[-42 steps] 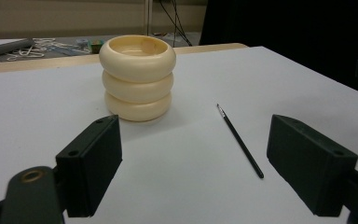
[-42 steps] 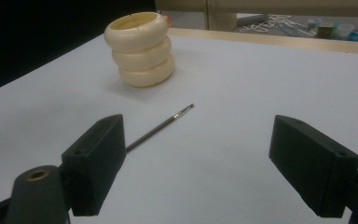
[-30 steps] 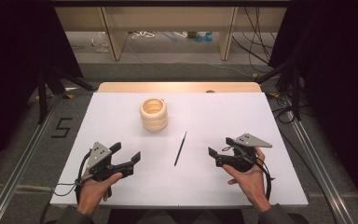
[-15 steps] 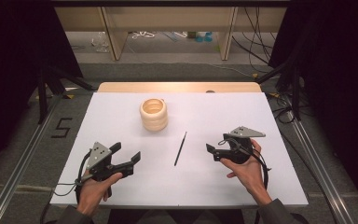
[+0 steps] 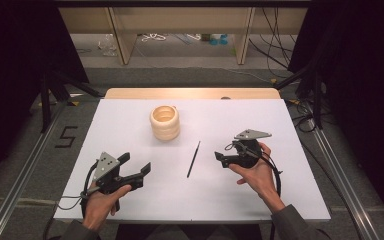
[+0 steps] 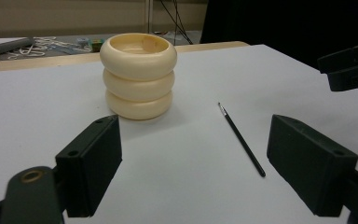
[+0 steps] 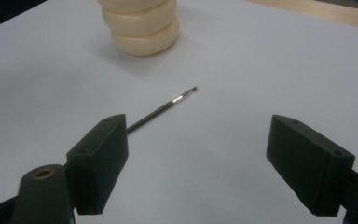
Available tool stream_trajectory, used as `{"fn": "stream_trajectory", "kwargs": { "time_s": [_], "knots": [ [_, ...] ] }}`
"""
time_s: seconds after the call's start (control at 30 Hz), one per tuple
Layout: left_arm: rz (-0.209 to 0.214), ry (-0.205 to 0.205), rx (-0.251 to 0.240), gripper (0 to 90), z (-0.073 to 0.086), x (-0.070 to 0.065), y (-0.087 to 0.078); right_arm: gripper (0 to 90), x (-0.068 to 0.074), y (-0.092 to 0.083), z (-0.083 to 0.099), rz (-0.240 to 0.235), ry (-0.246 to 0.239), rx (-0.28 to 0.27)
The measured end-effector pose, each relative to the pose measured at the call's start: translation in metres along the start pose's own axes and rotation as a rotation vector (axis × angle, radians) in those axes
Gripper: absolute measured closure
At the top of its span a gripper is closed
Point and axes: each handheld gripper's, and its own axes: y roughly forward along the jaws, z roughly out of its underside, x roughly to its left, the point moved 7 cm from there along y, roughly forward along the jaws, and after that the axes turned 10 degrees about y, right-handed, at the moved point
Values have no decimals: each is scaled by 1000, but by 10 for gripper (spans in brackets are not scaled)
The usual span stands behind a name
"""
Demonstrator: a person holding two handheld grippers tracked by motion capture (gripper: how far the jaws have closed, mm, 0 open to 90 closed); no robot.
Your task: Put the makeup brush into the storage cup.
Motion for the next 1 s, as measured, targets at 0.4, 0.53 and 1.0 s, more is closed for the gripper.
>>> {"fn": "stream_trajectory", "kwargs": {
  "time_s": [0.4,0.53,1.0],
  "knots": [
    [6,5,-3,174,0,-1,0,223,7,23,-14,9,-46,50],
    [6,4,-5,175,-1,-1,0,231,12,31,-18,6,-34,88],
    [7,10,-4,175,-1,-1,0,245,19,69,-23,34,-17,185]
  ]
}}
